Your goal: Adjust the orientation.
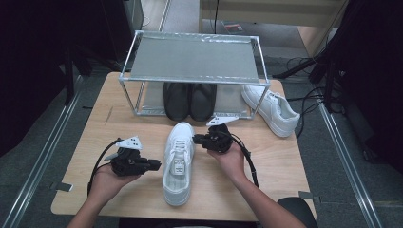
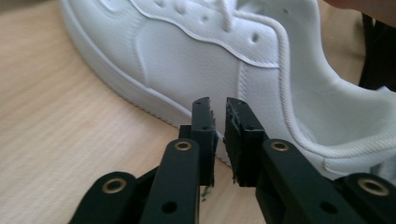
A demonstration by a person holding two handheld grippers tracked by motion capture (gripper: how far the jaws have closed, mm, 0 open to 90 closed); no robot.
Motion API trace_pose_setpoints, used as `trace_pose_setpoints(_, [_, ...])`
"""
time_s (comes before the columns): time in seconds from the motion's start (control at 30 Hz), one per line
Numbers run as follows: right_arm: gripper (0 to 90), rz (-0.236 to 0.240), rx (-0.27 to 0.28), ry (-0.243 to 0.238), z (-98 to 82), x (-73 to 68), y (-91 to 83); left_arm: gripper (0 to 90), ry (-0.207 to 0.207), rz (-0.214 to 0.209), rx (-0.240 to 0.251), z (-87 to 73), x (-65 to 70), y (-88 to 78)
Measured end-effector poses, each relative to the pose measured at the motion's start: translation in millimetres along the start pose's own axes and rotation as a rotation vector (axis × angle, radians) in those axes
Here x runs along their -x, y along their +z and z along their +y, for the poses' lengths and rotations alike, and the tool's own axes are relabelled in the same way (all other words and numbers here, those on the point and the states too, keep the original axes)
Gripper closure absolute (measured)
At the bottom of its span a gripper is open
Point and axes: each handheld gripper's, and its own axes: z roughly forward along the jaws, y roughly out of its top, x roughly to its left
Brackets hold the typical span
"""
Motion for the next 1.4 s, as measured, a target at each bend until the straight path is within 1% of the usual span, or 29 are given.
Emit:
trace_pose_setpoints(0.03, [74.0, 0.004, 0.008, 0.001, -0.9, 2.0, -2.5, 78.4, -0.005, 0.002, 0.007, 0.0, -2.0, -1.0])
trace_pose_setpoints(0.1, [70.9, 0.004, 0.013, 0.003, -2.7, 5.1, -7.0, 73.3, -0.008, 0.021, 0.004, 0.1, -4.1, -2.4])
trace_pose_setpoints(0.13, [68.5, 0.002, 0.016, 0.002, -3.5, 5.9, -8.6, 72.5, 0.003, 0.031, 0.002, 0.1, -5.3, -3.3])
trace_pose_setpoints(0.17, [67.0, -0.002, 0.019, -0.009, -4.5, 7.1, -10.4, 69.4, 0.003, 0.029, -0.004, 0.2, -6.6, -3.8])
trace_pose_setpoints(0.2, [65.6, -0.005, 0.016, -0.02, -5.3, 7.9, -12.5, 66.0, 0.002, 0.018, -0.004, 0.1, -9.2, -3.4])
trace_pose_setpoints(0.23, [63.0, -0.014, 0.014, -0.026, -6.3, 8.2, -14.9, 61.8, -0.008, 0.012, -0.009, -0.3, -11.1, -1.9])
trace_pose_setpoints(0.27, [62.8, -0.02, 0.013, -0.027, -6.8, 8.9, -16.7, 57.6, -0.018, 0.022, -0.015, -0.8, -12.7, -0.4])
trace_pose_setpoints(0.3, [62.7, -0.016, 0.012, -0.019, -7.1, 9.4, -18.5, 56.6, -0.021, 0.022, -0.012, -1.4, -14.1, 0.6])
trace_pose_setpoints(0.33, [61.8, -0.015, 0.013, -0.018, -7.3, 9.9, -19.9, 55.8, -0.026, 0.011, -0.012, -1.9, -16.2, 1.6])
trace_pose_setpoints(0.37, [61.0, -0.018, 0.015, -0.016, -7.3, 10.1, -21.7, 53.9, -0.027, 0.011, -0.016, -2.0, -18.0, 2.5])
trace_pose_setpoints(0.4, [60.8, -0.018, 0.018, -0.018, -7.3, 10.2, -23.6, 53.1, -0.021, 0.027, -0.016, -1.6, -19.0, 2.9])
trace_pose_setpoints(0.47, [60.4, -0.02, 0.023, -0.021, -7.6, 10.8, -27.6, 50.7, -0.019, 0.024, -0.01, -0.3, -21.1, 2.9])
trace_pose_setpoints(0.5, [60.4, -0.017, 0.027, -0.022, -8.1, 11.6, -30.0, 49.8, -0.019, 0.014, -0.01, 0.6, -22.5, 2.9])
trace_pose_setpoints(0.53, [59.7, -0.017, 0.026, -0.022, -8.5, 12.3, -32.4, 49.0, -0.025, 0.01, -0.006, 1.0, -22.7, 3.8])
trace_pose_setpoints(0.63, [58.1, -0.028, 0.043, -0.025, -11.1, 14.4, -38.6, 47.9, -0.009, 0.019, -0.011, 2.7, -25.4, 4.9])
trace_pose_setpoints(0.67, [57.8, -0.031, 0.046, -0.024, -12.1, 15.5, -40.7, 47.3, -0.012, 0.012, -0.015, 3.3, -26.4, 5.2])
trace_pose_setpoints(0.73, [57.8, -0.036, 0.047, -0.021, -14.0, 17.5, -45.5, 46.8, -0.012, 0.012, -0.018, 4.6, -29.0, 5.4])
trace_pose_setpoints(0.8, [57.8, -0.042, 0.052, -0.019, -15.4, 18.7, -49.4, 46.6, -0.014, 0.012, -0.015, 5.9, -31.5, 5.2])
trace_pose_setpoints(0.83, [57.8, -0.047, 0.055, -0.02, -16.0, 19.2, -51.7, 46.6, -0.016, 0.004, -0.014, 6.6, -32.8, 5.2])
trace_pose_setpoints(0.93, [57.8, -0.061, 0.062, -0.025, -18.2, 20.8, -58.5, 46.6, -0.008, 0.005, -0.005, 8.7, -35.5, 4.1])
trace_pose_setpoints(0.97, [57.8, -0.065, 0.06, -0.021, -18.9, 21.2, -60.4, 46.6, -0.013, 0.005, 0.001, 8.8, -35.7, 4.5])
trace_pose_setpoints(1.07, [57.8, -0.073, 0.066, -0.017, -21.2, 23.0, -65.4, 46.7, -0.004, 0.014, -0.017, 10.7, -38.7, 5.6])
trace_pose_setpoints(1.1, [57.8, -0.078, 0.065, -0.02, -21.7, 23.6, -67.1, 46.6, -0.005, 0.008, -0.015, 11.3, -39.6, 6.0])
trace_pose_setpoints(1.23, [57.5, -0.092, 0.073, -0.027, -23.3, 25.9, -73.4, 46.6, 0.001, 0.018, -0.017, 13.3, -41.2, 7.3])
trace_pose_setpoints(1.4, [57.6, -0.112, 0.084, -0.016, -25.4, 30.0, -82.1, 46.7, 0.013, 0.021, -0.011, 16.2, -42.9, 7.4])
